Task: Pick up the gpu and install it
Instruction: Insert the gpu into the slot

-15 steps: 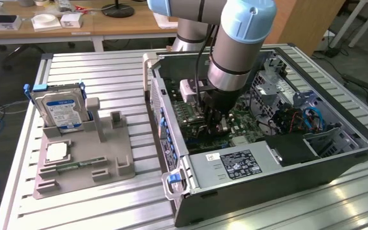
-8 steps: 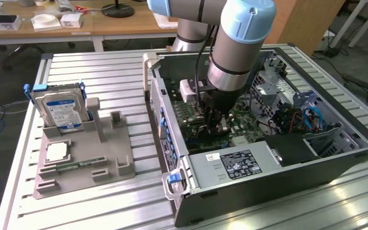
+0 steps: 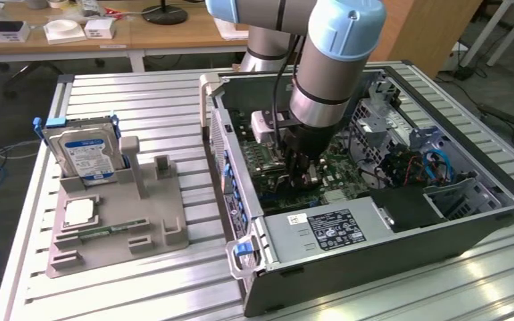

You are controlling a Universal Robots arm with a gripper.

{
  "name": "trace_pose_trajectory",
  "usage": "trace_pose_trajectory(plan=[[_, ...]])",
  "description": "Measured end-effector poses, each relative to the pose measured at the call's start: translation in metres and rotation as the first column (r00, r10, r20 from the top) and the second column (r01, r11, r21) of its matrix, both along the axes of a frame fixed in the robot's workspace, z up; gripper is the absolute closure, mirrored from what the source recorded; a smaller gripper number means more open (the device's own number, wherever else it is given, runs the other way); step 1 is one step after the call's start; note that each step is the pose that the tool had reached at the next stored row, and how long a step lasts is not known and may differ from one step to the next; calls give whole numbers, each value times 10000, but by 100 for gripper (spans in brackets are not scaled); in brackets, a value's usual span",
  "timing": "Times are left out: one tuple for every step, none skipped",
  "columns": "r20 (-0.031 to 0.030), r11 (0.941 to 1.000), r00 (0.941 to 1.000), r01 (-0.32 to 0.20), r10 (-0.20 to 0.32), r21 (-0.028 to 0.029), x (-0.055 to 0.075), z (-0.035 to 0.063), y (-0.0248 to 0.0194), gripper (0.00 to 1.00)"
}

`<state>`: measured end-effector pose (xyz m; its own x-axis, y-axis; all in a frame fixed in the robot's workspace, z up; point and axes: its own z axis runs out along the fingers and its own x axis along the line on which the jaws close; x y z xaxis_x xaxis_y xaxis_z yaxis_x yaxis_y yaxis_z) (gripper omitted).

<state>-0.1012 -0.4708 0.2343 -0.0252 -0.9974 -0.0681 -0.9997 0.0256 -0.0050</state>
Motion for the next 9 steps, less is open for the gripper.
trace_pose_trajectory(plan=[[0,10000,10000,0,0,0,0,0,0,74],[0,10000,10000,0,0,-1,0,0,0,74],[0,10000,10000,0,0,0,0,0,0,74],[0,10000,10000,-1,1,0,0,0,0,74],[0,10000,10000,0,0,0,0,0,0,74],[0,10000,10000,-1,1,-1,-2,-1,0,74],[0,10000,10000,0,0,-7,-8,-8,-1,74],[1,10000,10000,1,-1,-1,-18,-28,0,74],[-3,10000,10000,-2,2,-8,-24,-42,-1,74]])
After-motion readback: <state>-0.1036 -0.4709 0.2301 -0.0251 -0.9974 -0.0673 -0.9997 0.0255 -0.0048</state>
